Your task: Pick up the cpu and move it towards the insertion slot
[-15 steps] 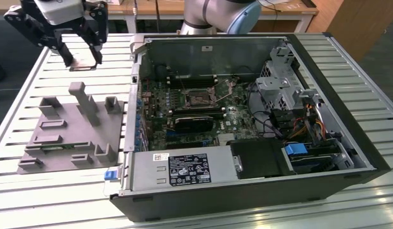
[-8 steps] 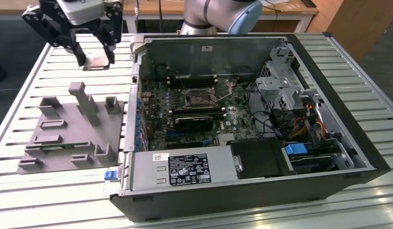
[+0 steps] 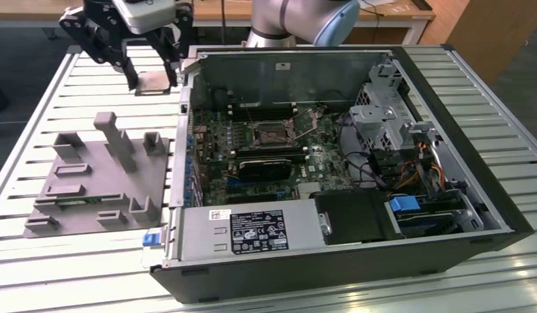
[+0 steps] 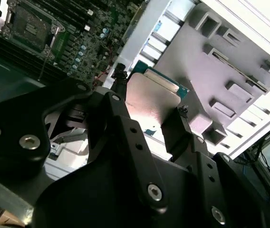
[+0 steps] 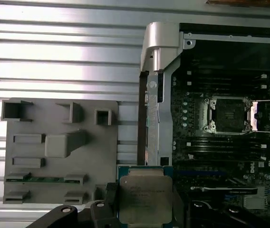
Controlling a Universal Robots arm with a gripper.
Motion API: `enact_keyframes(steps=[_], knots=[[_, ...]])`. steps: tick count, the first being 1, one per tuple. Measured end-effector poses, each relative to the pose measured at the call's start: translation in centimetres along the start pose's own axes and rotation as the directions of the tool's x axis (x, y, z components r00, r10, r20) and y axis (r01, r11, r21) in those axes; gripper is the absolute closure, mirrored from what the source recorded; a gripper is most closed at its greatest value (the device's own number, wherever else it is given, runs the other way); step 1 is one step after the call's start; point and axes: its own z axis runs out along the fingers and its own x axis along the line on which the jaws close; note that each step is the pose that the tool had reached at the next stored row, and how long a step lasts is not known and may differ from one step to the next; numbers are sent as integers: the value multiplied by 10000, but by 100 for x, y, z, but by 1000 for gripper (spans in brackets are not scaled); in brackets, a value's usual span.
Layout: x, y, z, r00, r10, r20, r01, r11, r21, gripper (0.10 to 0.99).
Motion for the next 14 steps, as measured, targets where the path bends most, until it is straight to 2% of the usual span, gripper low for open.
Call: enact_keyframes(steps=[14], knots=[[-566,-7,21,9999,5,-117,-5,10000,-1,545]])
